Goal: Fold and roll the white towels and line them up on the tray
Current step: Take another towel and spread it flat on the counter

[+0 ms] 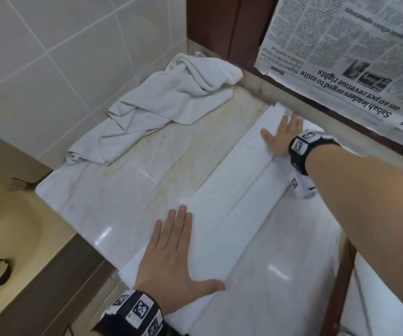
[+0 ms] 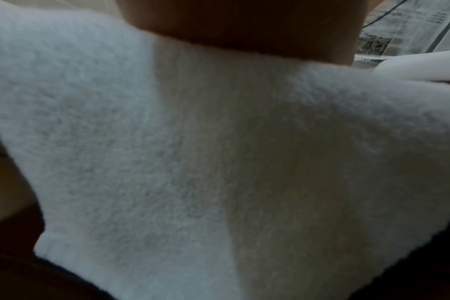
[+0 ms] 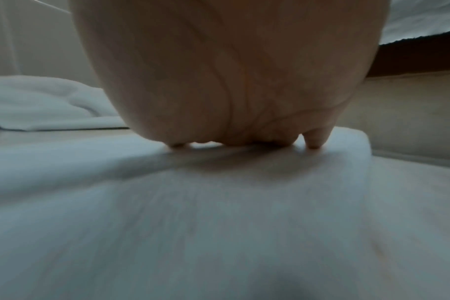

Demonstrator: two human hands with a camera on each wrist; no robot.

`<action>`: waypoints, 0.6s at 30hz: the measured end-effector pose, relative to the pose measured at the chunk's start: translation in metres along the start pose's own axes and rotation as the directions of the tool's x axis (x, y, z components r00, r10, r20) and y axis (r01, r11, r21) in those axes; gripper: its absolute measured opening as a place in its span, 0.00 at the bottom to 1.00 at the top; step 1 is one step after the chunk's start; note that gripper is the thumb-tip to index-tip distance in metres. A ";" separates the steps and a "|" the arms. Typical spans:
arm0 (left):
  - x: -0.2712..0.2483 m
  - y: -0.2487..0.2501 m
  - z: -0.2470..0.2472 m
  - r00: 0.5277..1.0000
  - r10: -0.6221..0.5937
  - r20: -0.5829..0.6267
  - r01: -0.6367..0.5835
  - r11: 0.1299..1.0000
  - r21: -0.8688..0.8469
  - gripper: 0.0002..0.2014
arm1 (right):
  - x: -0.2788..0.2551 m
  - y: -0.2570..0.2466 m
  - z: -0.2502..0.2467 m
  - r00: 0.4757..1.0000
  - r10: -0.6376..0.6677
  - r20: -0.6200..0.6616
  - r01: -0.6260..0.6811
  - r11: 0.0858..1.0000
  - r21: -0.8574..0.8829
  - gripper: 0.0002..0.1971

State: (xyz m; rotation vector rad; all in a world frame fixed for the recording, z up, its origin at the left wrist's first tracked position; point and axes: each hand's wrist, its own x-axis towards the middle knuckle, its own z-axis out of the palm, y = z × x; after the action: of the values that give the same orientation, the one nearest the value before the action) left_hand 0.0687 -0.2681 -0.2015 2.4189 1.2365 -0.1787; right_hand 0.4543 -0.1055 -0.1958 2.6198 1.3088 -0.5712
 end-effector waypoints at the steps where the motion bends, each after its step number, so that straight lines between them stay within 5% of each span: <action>1: -0.001 -0.001 0.001 1.000 0.001 -0.002 -0.001 1.000 -0.001 0.72 | 0.002 -0.003 -0.004 1.000 0.016 -0.010 -0.016 0.999 0.049 0.47; 7: 0.000 -0.005 0.007 0.998 0.010 -0.067 -0.011 1.000 -0.017 0.56 | -0.090 -0.056 0.003 0.999 0.050 -0.002 -0.049 0.993 0.110 0.48; 11: -0.001 -0.004 0.009 0.997 -0.002 -0.083 -0.002 0.999 -0.037 0.56 | -0.174 -0.075 0.047 0.962 0.007 0.274 -0.026 0.997 0.066 0.53; 18: 0.001 -0.003 0.008 0.999 -0.002 -0.046 0.003 1.000 0.003 0.59 | -0.091 -0.034 0.036 0.992 0.003 0.128 0.001 0.999 -0.032 0.56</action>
State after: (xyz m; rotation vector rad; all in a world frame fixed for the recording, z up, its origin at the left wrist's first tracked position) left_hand 0.0674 -0.2695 -0.2093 2.4369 1.2601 -0.1265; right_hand 0.3679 -0.1632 -0.1914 2.5119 1.2670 -0.7003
